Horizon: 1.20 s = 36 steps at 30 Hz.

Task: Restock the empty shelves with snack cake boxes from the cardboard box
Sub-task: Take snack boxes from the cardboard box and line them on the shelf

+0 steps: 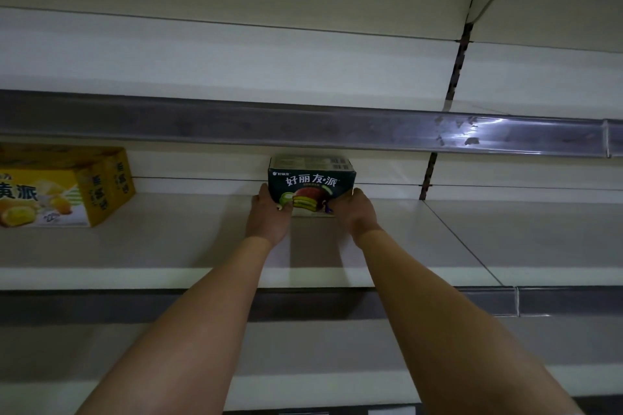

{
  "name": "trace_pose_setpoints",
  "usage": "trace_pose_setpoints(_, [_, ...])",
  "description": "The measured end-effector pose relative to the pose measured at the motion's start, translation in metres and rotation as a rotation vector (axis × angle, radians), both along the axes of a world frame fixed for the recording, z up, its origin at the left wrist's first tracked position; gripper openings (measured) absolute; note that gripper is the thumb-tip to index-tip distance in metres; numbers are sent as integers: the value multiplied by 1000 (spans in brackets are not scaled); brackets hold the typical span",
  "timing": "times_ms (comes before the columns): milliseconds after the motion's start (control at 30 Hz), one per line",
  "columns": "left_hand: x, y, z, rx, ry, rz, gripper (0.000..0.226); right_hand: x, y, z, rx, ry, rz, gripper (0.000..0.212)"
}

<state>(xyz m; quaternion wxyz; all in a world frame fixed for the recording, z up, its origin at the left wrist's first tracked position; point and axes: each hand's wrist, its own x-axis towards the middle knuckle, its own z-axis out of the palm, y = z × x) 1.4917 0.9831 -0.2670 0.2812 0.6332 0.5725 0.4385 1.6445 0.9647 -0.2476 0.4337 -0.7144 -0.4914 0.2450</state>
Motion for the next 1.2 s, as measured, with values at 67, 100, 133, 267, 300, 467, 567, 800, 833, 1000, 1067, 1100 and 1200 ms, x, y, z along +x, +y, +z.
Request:
trace_pose_setpoints(67, [1,-1,0,-23,3,8,60,1,-3,2,-12,-5,9,47])
trace_pose_setpoints(100, [2,-3,0,-35,6,16,64,2,-5,2,-17,-4,15,49])
trace_pose_setpoints(133, [3,-4,0,-44,8,25,66,3,-7,2,-22,-4,22,52])
trace_pose_setpoints(267, [6,-11,3,-78,23,66,67,9,-20,7,-65,-59,56,61])
trace_pose_setpoints(300, [7,-13,3,-80,29,71,66,11,-23,8,-86,-86,68,61])
trace_pose_setpoints(467, [21,-29,7,-108,37,111,59,24,-48,12,-191,-274,108,59])
trace_pose_setpoints(567, [35,-48,14,-173,103,129,52,36,-67,14,-248,-355,151,60])
trace_pose_setpoints(800, [70,-103,25,-238,116,127,47,66,-114,19,-294,-334,195,60])
trace_pose_setpoints(833, [75,-111,26,-236,131,128,46,70,-121,20,-283,-320,189,60])
trace_pose_setpoints(1000, [97,-145,29,-206,200,98,45,90,-161,23,-261,-321,137,59])
trace_pose_setpoints(1067, [107,-159,32,-178,196,93,45,99,-180,22,-256,-320,96,60])
trace_pose_setpoints(1100, [113,-166,33,-157,188,85,45,103,-189,22,-254,-322,68,60])
trace_pose_setpoints(1200, [128,-189,33,-80,193,19,43,110,-216,22,-237,-317,-24,60])
